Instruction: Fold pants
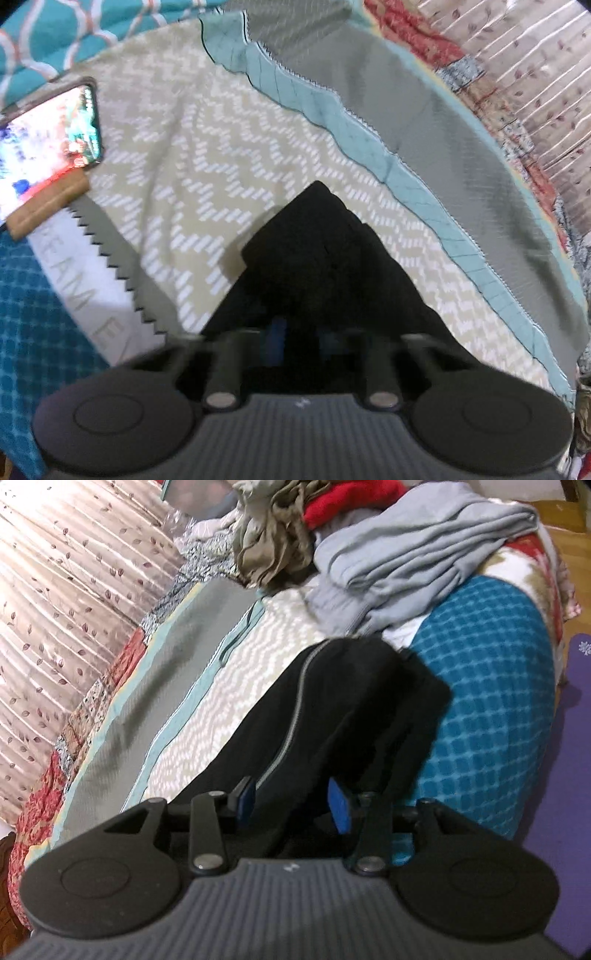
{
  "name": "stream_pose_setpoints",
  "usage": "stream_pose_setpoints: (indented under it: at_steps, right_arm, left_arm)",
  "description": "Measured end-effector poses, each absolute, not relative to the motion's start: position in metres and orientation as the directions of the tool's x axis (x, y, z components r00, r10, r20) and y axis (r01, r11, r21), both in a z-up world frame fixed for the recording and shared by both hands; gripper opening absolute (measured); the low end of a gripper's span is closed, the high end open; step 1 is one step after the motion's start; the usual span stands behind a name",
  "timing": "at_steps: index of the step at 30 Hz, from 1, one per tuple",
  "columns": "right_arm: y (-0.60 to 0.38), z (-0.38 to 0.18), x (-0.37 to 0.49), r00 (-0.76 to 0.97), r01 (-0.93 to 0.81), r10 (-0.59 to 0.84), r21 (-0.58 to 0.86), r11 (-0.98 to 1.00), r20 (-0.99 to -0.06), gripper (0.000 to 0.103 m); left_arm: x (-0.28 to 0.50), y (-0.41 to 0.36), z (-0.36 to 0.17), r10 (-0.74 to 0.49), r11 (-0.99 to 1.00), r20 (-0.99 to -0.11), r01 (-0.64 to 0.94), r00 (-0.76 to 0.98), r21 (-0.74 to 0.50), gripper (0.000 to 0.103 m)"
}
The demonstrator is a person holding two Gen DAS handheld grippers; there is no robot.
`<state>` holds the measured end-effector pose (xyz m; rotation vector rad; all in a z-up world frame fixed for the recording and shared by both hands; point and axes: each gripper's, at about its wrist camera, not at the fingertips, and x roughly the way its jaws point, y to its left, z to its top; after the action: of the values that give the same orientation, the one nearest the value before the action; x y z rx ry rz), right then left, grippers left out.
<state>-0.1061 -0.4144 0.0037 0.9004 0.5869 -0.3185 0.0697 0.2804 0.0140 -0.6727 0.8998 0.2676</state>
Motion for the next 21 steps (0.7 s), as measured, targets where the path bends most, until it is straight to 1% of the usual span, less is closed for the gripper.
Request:
stream_pose_setpoints:
  at_steps: [2, 4, 8, 10, 12, 14, 16, 17, 19, 21]
  right_arm:
    - [-0.413, 0.005, -0.102, 0.8, 0.489, -0.014, 0.639, 0.594, -0.599, 0.047]
    - [-0.414, 0.008, -0.099, 0.807, 0.478, -0.011, 0.641, 0.601, -0.591, 0.047]
    - [-0.415, 0.007, -0.095, 0.813, 0.463, 0.002, 0.648, 0.605, -0.583, 0.047]
    - [-0.413, 0.006, -0.094, 0.816, 0.454, 0.013, 0.655, 0.605, -0.578, 0.047]
    - [-0.411, 0.004, -0.094, 0.818, 0.444, 0.023, 0.656, 0.61, -0.575, 0.047]
    - [-0.409, 0.0, -0.093, 0.813, 0.445, 0.029, 0.653, 0.613, -0.582, 0.047]
    - [-0.409, -0.004, -0.094, 0.81, 0.448, 0.037, 0.659, 0.604, -0.585, 0.047]
    - [-0.41, -0.004, -0.095, 0.811, 0.448, 0.04, 0.664, 0.599, -0.583, 0.047]
    - [-0.413, -0.001, -0.099, 0.819, 0.437, 0.043, 0.672, 0.598, -0.572, 0.047]
    - [-0.415, 0.005, -0.106, 0.829, 0.428, 0.027, 0.664, 0.613, -0.559, 0.047]
  left_arm:
    - [0.064, 0.278, 0.025, -0.067, 0.765, -0.779, -0.469, 0.624, -0.441, 0.011]
    - [0.047, 0.273, 0.046, -0.085, 0.772, -0.743, -0.428, 0.663, -0.47, 0.011]
    - [-0.007, 0.27, 0.087, -0.142, 0.743, -0.684, -0.379, 0.716, -0.552, 0.011]
    - [-0.034, 0.27, 0.095, -0.141, 0.729, -0.671, -0.382, 0.728, -0.568, 0.011]
    - [-0.052, 0.271, 0.09, -0.095, 0.741, -0.693, -0.414, 0.715, -0.529, 0.011]
    - [-0.056, 0.279, 0.067, -0.052, 0.732, -0.749, -0.486, 0.66, -0.478, 0.011]
    - [-0.052, 0.293, 0.032, -0.081, 0.672, -0.803, -0.563, 0.59, -0.481, 0.011]
    - [-0.051, 0.297, 0.019, -0.093, 0.649, -0.817, -0.587, 0.57, -0.483, 0.011]
    - [-0.05, 0.3, 0.009, -0.103, 0.625, -0.818, -0.603, 0.566, -0.496, 0.011]
    - [-0.047, 0.296, 0.017, -0.081, 0.647, -0.815, -0.591, 0.574, -0.481, 0.011]
